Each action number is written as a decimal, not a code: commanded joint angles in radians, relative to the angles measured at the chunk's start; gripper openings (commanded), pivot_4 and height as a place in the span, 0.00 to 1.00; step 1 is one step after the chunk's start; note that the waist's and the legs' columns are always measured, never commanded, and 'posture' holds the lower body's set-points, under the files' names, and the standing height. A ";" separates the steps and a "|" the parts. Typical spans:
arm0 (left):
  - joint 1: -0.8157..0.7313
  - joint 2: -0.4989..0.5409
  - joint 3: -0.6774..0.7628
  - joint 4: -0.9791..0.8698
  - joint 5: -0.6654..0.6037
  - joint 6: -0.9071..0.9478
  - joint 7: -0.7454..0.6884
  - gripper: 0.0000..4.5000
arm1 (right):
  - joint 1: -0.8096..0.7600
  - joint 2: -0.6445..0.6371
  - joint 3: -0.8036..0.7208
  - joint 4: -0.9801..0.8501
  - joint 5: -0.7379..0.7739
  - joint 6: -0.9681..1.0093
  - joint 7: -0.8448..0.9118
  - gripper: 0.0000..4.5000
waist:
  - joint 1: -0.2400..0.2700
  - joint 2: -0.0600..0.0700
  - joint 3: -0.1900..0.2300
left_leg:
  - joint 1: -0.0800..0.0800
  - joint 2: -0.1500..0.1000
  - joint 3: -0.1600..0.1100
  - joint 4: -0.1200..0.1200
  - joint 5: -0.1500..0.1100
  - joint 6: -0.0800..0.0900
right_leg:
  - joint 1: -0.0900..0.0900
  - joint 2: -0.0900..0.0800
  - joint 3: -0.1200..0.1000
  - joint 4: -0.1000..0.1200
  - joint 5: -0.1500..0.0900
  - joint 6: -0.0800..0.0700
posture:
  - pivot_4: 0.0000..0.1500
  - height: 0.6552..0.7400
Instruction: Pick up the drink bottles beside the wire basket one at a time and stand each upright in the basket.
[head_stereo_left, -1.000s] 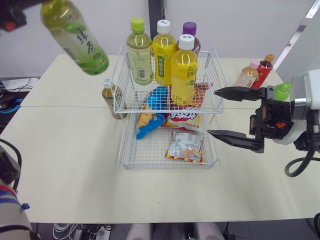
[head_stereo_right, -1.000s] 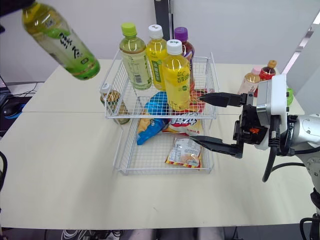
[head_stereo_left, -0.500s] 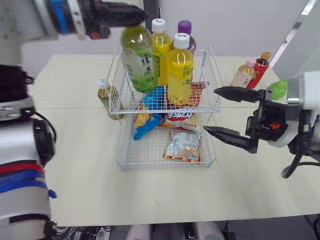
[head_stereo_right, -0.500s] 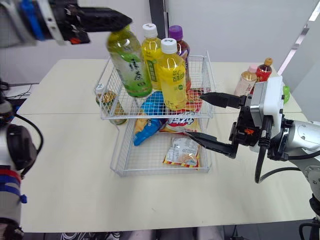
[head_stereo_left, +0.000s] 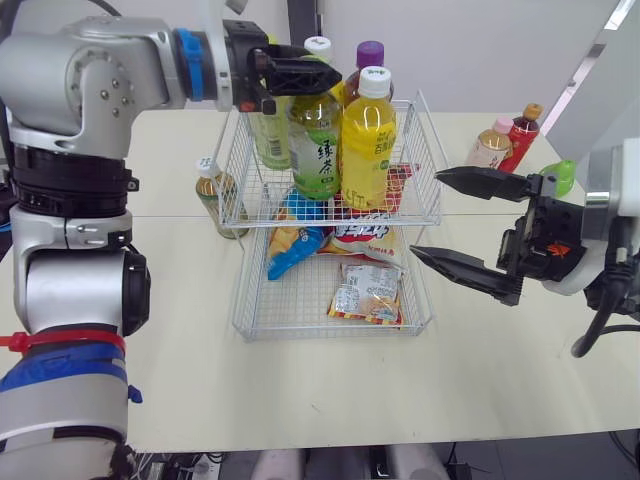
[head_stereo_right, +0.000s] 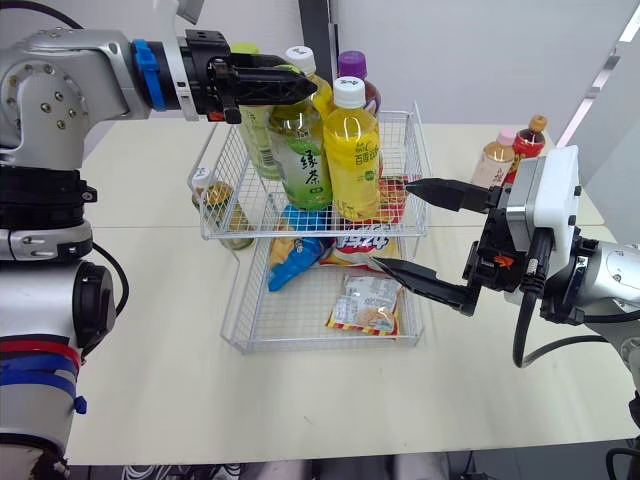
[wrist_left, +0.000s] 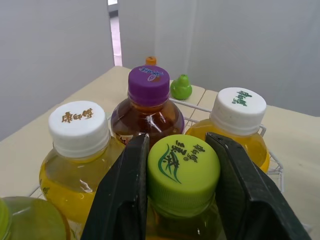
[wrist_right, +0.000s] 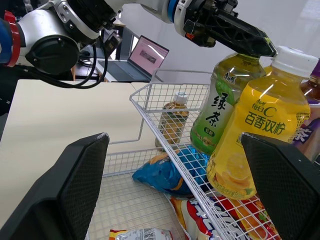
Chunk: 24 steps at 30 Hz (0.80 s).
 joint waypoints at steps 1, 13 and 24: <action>-0.018 -0.003 0.029 -0.008 0.011 -0.044 -0.026 0.31 | 0.001 -0.016 -0.039 -0.018 0.018 -0.008 -0.003 1.00 | -0.001 0.000 0.000 | 0.000 0.000 0.000 0.000 0.000 0.000 | 0.000 0.000 0.000 0.000 0.000 0.000 | 1.00 1.00; -0.037 0.095 0.061 0.006 0.017 -0.038 -0.144 0.98 | 0.024 -0.026 -0.059 -0.025 0.021 -0.016 -0.004 1.00 | -0.003 0.000 0.000 | 0.000 0.000 0.000 0.000 0.000 0.000 | 0.000 0.000 0.000 0.000 0.000 0.000 | 1.00 1.00; -0.033 0.255 0.168 -0.009 0.018 -0.026 -0.124 0.98 | 0.016 -0.023 -0.050 -0.002 0.005 -0.030 0.031 1.00 | -0.002 0.000 0.000 | 0.000 0.000 0.000 0.000 0.000 0.000 | 0.001 0.000 -0.001 0.000 0.000 0.000 | 1.00 1.00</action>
